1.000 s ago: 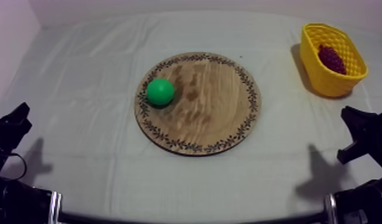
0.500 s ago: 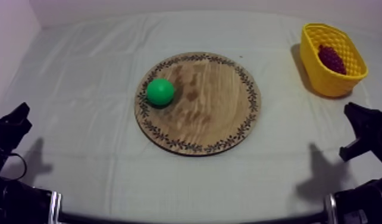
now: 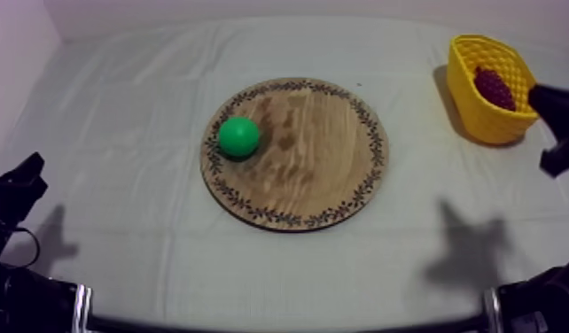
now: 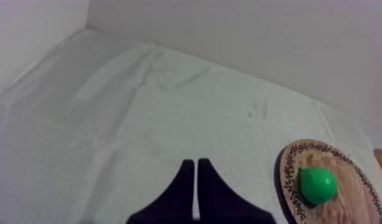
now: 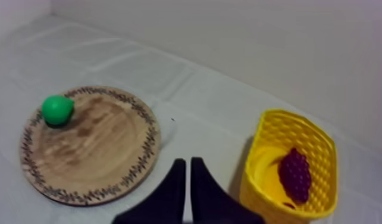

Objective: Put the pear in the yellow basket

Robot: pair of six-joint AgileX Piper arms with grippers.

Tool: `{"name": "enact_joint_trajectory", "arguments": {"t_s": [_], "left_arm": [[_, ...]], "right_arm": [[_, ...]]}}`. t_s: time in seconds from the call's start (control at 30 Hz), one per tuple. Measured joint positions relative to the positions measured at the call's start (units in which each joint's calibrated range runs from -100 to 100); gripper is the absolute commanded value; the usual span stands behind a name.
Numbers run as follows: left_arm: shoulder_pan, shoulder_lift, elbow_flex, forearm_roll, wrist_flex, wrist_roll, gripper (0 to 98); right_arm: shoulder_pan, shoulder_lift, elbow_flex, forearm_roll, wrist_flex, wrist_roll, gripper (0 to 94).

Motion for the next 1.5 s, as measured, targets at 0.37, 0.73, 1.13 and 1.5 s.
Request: {"name": "enact_joint_trajectory", "arguments": {"t_s": [0.37,0.73,1.13,1.5], "left_arm": [[0.00,0.00,0.00,0.00,0.00,0.00,0.1],[0.00,0.00,0.00,0.00,0.00,0.00,0.1],[0.00,0.00,0.00,0.00,0.00,0.00,0.1],[0.00,0.00,0.00,0.00,0.00,0.00,0.1]], "right_arm": [[-8.14,25.48,-31.66,2.61,17.21,-4.88,0.2],[-16.93,51.06,-59.26,6.22,37.55,-13.32,0.2],[-22.89,74.43,-84.25,5.05,53.91,-21.59,0.2],[-23.08,92.17,-99.93,2.99,55.61,-27.82,0.2]]}}
